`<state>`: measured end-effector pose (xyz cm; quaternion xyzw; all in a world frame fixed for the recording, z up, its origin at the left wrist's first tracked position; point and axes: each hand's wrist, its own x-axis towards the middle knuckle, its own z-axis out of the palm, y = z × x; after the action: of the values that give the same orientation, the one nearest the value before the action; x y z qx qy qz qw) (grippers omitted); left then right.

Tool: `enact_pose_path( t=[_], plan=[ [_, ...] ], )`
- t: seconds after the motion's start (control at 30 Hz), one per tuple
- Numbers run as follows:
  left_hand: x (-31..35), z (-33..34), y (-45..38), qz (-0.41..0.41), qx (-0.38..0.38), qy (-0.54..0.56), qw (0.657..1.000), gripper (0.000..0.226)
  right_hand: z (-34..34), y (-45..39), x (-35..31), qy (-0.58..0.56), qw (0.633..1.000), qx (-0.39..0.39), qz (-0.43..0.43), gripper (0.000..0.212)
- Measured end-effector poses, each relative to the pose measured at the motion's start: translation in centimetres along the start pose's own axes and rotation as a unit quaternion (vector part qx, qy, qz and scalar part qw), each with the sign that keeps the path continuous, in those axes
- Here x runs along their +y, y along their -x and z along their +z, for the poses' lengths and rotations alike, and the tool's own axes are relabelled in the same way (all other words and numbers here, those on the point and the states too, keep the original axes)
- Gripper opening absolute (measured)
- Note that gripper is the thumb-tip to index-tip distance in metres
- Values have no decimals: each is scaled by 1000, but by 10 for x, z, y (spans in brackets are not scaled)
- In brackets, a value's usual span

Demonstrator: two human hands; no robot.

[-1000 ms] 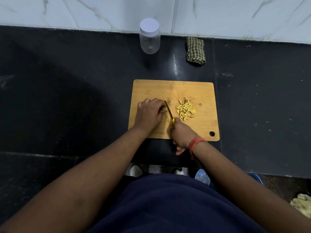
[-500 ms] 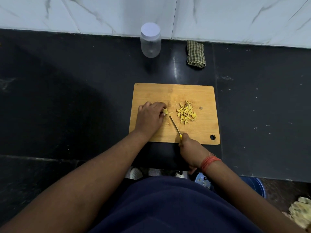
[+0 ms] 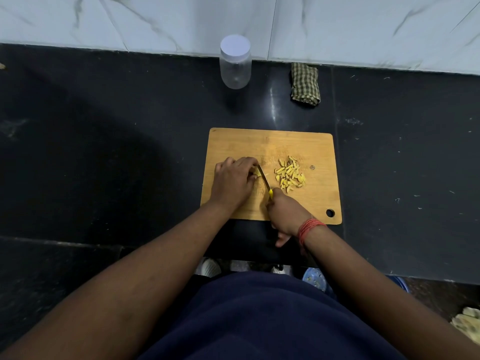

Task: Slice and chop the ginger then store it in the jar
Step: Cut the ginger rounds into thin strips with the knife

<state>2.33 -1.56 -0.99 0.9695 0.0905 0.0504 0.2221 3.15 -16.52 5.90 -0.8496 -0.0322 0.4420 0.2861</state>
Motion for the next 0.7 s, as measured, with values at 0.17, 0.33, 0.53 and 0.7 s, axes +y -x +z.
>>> enact_pose_path(
  t=[0.17,0.33,0.53,0.7],
  plan=[
    [1,0,0,1,6,-6,1000,26,5,-1,-1,15,1000,9,7,38],
    [3,0,1,-9,13,-1,1000,26,13,9,19,81,996,10,-21,51],
    [3,1,1,-12,13,-1,1000,27,15,15,41,117,993,10,-29,44],
    [2,1,2,-9,11,12,1000,26,5,17,37,113,992,38,-37,39]
  ],
)
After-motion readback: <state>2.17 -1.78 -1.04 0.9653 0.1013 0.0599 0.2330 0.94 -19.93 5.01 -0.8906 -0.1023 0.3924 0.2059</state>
